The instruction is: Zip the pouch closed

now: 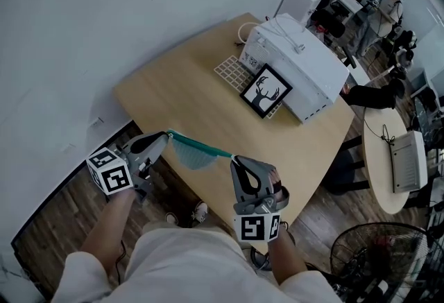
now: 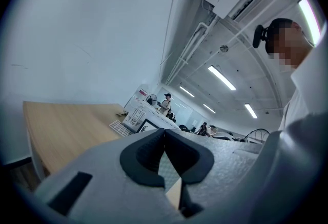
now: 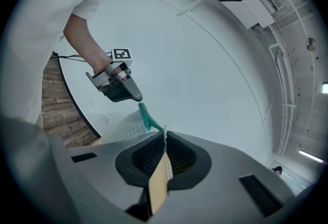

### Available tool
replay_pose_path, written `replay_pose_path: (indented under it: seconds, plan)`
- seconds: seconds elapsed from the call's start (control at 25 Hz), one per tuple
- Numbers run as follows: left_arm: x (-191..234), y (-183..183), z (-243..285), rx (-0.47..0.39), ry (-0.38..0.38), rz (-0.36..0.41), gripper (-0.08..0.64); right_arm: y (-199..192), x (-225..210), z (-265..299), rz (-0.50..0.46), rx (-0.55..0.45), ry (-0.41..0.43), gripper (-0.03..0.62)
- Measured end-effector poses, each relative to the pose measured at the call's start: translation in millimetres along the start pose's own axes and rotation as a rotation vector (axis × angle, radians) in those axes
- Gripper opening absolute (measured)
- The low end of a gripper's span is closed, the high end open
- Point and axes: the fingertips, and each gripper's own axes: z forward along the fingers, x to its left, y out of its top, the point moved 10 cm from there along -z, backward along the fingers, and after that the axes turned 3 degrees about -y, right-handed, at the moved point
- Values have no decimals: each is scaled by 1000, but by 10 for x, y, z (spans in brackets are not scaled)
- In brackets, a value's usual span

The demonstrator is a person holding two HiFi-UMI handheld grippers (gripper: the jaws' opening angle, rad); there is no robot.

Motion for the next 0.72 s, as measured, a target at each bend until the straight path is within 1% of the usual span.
replay_pose_path:
  seconds: [0.08, 0.24, 0.4, 0.52, 0.72]
  plan:
    - [-7, -54, -18, 2, 11, -10, 12, -33, 35, -1, 20, 12, 2, 15]
    - [6, -128, -26, -8, 23, -4, 14, -66, 70, 16, 64, 28, 5, 17]
    - [43, -149, 43, -2, 37, 46, 14, -120, 92, 45, 134, 44, 13, 17]
    - [77, -182, 114, 1, 43, 84, 14, -194, 110, 65, 204, 62, 24, 17]
    - [109, -252, 224, 16, 55, 104, 14, -327, 140, 83, 323, 80, 40, 17]
